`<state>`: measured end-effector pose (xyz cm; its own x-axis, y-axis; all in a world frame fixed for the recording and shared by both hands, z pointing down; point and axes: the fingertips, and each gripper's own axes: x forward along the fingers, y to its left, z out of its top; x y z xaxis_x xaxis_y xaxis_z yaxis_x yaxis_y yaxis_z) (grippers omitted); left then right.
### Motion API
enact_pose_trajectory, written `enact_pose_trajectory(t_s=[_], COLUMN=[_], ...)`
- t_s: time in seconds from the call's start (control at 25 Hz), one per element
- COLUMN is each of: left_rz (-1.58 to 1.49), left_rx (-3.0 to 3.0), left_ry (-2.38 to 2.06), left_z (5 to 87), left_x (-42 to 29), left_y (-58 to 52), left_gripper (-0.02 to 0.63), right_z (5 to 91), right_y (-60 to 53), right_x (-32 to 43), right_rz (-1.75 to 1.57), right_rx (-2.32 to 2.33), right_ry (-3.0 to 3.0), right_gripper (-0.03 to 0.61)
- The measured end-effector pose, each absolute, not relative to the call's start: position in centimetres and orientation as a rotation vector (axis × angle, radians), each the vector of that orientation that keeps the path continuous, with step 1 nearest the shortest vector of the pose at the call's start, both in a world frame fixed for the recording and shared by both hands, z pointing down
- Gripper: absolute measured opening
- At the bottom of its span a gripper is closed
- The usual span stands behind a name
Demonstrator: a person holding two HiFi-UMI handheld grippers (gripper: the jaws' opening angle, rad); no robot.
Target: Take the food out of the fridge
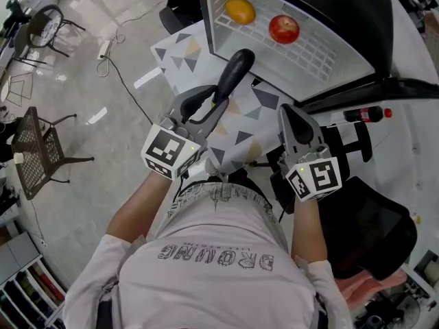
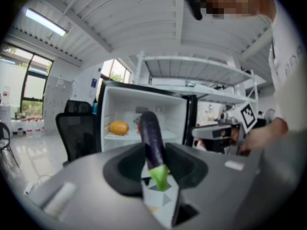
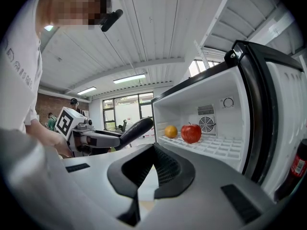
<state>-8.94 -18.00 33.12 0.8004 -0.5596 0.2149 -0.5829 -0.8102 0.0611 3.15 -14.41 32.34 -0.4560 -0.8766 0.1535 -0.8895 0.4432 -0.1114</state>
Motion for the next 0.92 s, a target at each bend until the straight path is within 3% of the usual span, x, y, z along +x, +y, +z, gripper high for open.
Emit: enact_pose_trajectory(t_s=[0.92], left_rz=[0.3], left_rx=[2.854], left_ry=[-0.906], left_z=[33.4], left_x=[-7.6], left_y=[-18.0], left_gripper=[0.133], right_z=[33.3], right_y=[-14.5], right_x=[4.2], right_rz=[0.298], right_rx=[1.592], right_ry=[-2.607], right_gripper=[-0.003])
